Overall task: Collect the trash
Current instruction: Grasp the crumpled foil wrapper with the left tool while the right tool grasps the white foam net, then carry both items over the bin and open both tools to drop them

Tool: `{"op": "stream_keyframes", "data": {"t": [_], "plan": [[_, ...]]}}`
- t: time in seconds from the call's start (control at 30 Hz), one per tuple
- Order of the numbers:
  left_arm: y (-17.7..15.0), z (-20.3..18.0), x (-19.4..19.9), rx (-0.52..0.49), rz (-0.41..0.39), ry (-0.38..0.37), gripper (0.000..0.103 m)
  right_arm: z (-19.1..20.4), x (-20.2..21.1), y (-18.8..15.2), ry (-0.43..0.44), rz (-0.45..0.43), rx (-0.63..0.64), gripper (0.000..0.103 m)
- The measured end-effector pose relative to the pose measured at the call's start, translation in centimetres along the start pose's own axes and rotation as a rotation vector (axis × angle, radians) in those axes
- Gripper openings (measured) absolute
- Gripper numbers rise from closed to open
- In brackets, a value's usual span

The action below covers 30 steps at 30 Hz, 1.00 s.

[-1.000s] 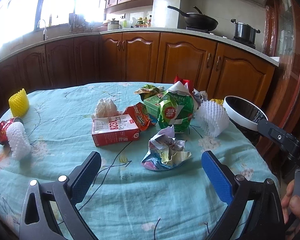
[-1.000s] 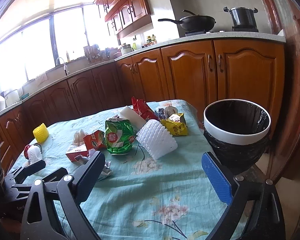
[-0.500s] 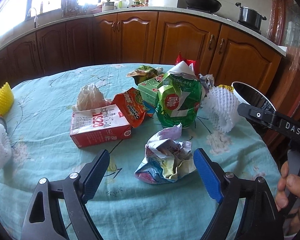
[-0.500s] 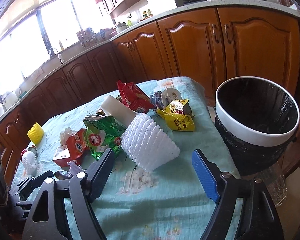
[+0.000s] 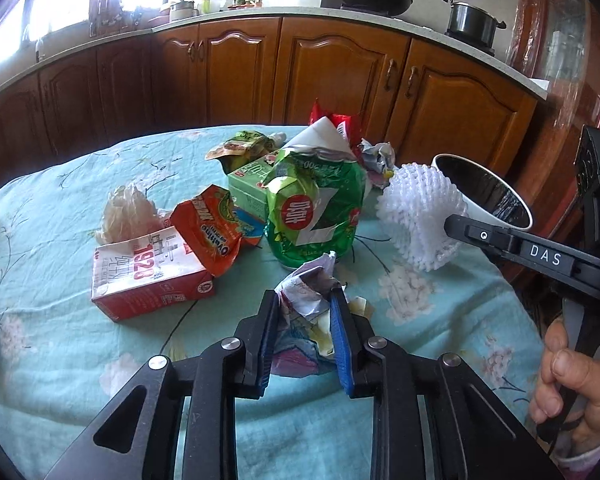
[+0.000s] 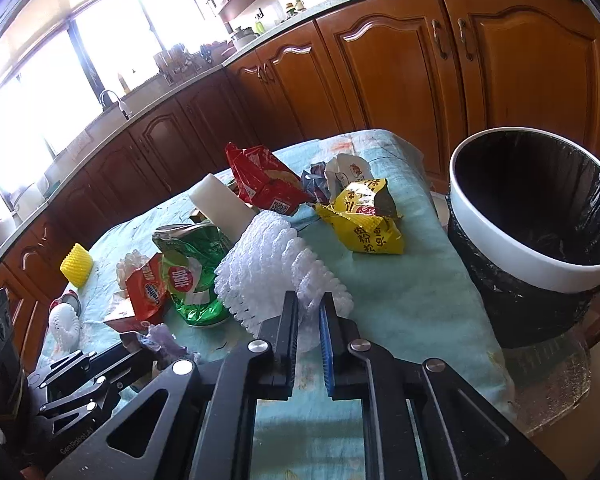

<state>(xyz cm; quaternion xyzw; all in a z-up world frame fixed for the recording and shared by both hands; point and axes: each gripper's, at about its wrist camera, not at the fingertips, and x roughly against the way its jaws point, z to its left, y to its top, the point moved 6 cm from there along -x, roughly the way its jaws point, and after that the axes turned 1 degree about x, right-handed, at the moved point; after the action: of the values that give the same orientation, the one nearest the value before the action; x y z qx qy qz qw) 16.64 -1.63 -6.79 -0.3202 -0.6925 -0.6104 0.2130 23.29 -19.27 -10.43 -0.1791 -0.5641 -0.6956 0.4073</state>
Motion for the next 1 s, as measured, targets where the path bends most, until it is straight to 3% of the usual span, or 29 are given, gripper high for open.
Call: {"op": "stream_keyframes", "data": {"t": [0.4,1.0], "plan": [[1.5,-3.9,1.3,-0.052,-0.026,-0.099,0.021,-3.4,5.6,0.1,-0.045,-0.07,-0.04,0.01],[6.6,-10.9,-4.6,-0.138,-0.025,-0.207,0.021,-10.9,9.5,1.6,-0.183,-0.152,-0.131,0.01]]}}
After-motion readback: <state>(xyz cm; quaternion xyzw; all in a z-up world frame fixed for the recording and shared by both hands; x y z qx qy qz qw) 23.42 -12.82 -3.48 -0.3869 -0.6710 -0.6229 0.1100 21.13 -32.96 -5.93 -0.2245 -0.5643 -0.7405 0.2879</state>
